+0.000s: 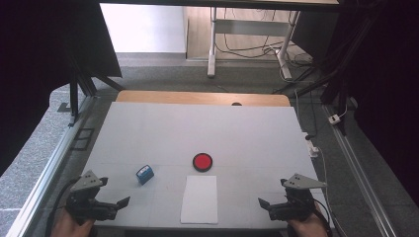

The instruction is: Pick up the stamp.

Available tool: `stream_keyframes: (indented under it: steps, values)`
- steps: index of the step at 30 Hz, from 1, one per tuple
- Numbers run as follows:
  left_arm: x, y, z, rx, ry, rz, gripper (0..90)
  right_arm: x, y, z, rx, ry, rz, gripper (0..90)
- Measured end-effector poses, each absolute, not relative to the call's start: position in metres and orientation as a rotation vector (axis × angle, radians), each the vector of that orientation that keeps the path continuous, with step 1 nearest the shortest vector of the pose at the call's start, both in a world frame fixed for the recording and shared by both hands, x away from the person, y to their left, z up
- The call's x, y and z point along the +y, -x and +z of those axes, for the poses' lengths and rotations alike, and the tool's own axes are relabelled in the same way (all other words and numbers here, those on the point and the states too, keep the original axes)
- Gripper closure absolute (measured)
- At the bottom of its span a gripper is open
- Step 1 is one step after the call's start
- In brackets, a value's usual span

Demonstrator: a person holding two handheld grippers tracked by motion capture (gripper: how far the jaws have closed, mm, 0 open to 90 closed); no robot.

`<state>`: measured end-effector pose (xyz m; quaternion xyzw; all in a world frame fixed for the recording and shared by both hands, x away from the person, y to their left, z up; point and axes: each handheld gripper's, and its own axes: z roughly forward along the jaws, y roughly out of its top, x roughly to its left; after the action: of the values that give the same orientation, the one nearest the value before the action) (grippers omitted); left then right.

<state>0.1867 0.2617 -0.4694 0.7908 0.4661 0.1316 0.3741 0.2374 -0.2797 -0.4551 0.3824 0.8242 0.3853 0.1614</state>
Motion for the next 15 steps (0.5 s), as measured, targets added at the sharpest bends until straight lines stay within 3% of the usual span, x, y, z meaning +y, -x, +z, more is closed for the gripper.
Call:
stream_keyframes:
  steps: [15]
  values:
    - [0.254, -0.209, -0.472, 1.17, -2.023, 0.293, 0.6, -0.279, -0.237, -0.455, 2.355, -1.086, 1.083, 0.0]
